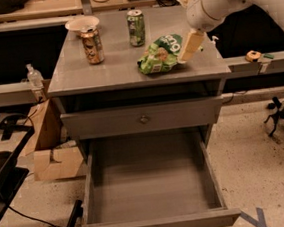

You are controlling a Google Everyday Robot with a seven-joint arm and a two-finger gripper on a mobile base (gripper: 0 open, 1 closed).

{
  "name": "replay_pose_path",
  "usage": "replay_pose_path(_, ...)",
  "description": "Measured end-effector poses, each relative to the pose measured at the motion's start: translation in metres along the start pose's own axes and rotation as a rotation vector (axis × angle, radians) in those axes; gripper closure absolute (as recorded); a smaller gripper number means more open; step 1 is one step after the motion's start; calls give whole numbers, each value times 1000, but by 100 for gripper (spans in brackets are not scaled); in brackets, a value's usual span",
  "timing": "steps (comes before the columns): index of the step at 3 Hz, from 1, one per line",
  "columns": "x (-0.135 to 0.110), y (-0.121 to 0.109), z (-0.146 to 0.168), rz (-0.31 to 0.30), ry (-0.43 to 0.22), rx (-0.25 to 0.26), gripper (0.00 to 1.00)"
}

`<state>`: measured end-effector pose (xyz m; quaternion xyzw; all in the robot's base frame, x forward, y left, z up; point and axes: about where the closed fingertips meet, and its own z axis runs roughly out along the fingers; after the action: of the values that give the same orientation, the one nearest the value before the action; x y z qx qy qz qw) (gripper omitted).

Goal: Place green rice chip bag into middle drawer

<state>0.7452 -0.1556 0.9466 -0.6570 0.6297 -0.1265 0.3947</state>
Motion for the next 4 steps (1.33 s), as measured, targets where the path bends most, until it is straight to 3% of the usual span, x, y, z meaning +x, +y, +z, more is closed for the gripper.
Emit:
replay_pose_path(2,2,-2,67,3,39,-89,0)
replay_pose_path(3,7,18,99,20,77,-195,23)
replay_pose_path(4,7,30,114,20,88,-258,46)
